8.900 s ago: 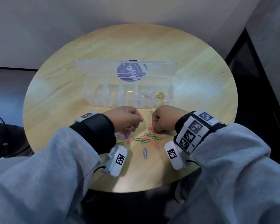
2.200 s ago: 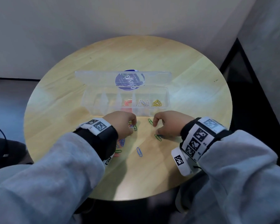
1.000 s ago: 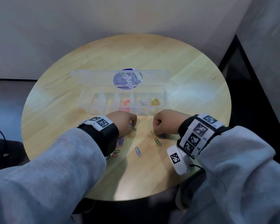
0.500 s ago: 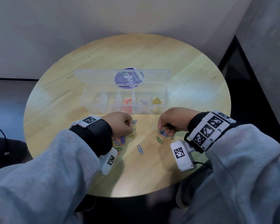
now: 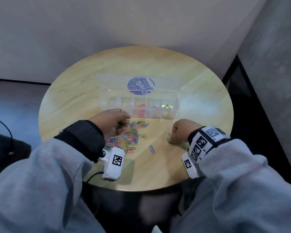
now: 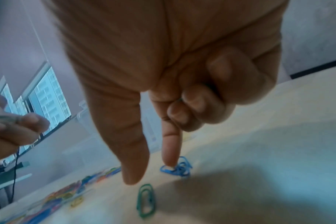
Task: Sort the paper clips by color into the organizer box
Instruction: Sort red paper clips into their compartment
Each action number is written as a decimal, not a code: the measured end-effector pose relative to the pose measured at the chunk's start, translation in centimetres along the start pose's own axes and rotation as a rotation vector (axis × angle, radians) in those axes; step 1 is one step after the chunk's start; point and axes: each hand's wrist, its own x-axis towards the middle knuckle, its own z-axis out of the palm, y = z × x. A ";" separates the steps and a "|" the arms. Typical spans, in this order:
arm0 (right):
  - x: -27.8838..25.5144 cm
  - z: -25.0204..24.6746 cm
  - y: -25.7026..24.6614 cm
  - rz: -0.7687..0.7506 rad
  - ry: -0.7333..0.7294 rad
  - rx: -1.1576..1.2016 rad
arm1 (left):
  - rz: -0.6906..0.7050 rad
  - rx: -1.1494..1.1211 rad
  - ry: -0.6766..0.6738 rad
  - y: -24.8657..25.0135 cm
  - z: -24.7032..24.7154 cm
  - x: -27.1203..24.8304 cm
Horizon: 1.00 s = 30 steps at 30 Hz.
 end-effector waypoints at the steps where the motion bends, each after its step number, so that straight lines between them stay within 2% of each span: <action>1: 0.1 0.2 -0.1 0.017 0.010 -0.003 | -0.009 -0.026 0.006 0.0 -0.3 -0.4; 6: 0.5 0.5 -0.8 0.050 0.006 -0.031 | -0.075 -0.053 -0.002 -0.3 -1.6 -1.3; 12: -0.1 0.6 0.0 0.024 0.118 0.115 | -0.133 -0.149 -0.033 -1.0 -2.4 -1.3; 17: -0.3 1.7 -0.6 0.067 0.073 0.124 | -0.155 -0.156 -0.007 -0.8 -2.8 -1.1; 23: 0.8 1.6 -1.6 0.089 0.029 0.117 | -0.126 0.114 0.049 0.1 -1.8 -0.7; 26: 0.9 1.7 -1.2 0.085 0.005 0.162 | -0.087 0.347 -0.008 -0.6 -1.7 0.0; 30: 0.4 1.5 -0.6 0.024 -0.033 0.433 | -0.071 0.624 -0.066 -1.7 -2.0 0.6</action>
